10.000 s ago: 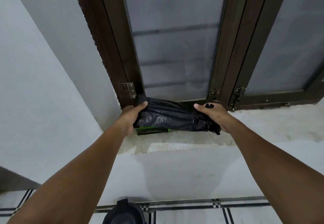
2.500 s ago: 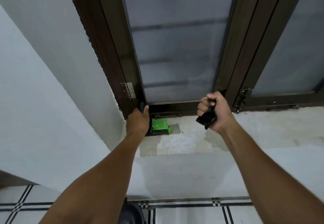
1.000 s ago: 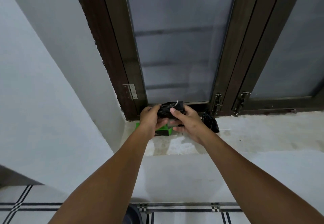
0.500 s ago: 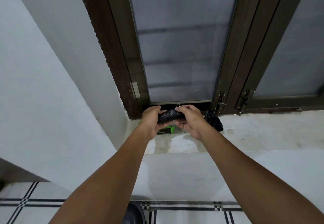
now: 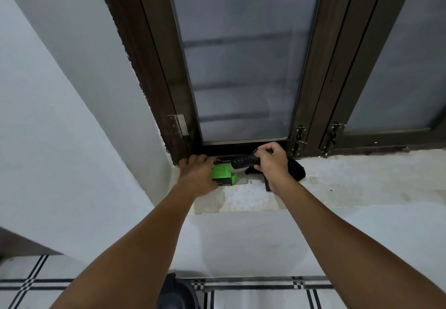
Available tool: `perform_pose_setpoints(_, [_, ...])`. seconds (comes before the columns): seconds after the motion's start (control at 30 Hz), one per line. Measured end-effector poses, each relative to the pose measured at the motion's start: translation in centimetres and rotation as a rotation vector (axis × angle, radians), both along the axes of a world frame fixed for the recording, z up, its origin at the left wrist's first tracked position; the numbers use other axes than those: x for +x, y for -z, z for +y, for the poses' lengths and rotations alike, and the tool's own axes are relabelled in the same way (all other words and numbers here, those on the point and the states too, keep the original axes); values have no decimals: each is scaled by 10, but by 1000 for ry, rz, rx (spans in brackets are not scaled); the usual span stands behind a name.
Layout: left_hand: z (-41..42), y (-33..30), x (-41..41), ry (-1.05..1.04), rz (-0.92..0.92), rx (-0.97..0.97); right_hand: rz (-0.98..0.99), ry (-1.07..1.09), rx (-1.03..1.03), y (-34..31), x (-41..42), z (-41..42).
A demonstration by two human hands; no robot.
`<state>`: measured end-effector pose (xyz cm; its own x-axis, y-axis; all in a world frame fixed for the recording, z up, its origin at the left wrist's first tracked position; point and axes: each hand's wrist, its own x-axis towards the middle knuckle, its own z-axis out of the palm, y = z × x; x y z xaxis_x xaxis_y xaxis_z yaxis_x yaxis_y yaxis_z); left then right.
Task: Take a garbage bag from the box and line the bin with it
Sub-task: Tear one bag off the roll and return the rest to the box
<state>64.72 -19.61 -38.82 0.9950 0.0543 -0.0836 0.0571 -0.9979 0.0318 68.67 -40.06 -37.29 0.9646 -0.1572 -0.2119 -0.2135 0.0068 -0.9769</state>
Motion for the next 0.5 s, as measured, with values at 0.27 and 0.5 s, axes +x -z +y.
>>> perform_pose_setpoints(0.27, [10, 19, -10, -25, -20, 96, -41, -32, -86, 2, 0, -1])
perform_pose_setpoints(0.5, [12, 18, -11, -59, -229, -358, -46, -107, -99, -5, 2, 4])
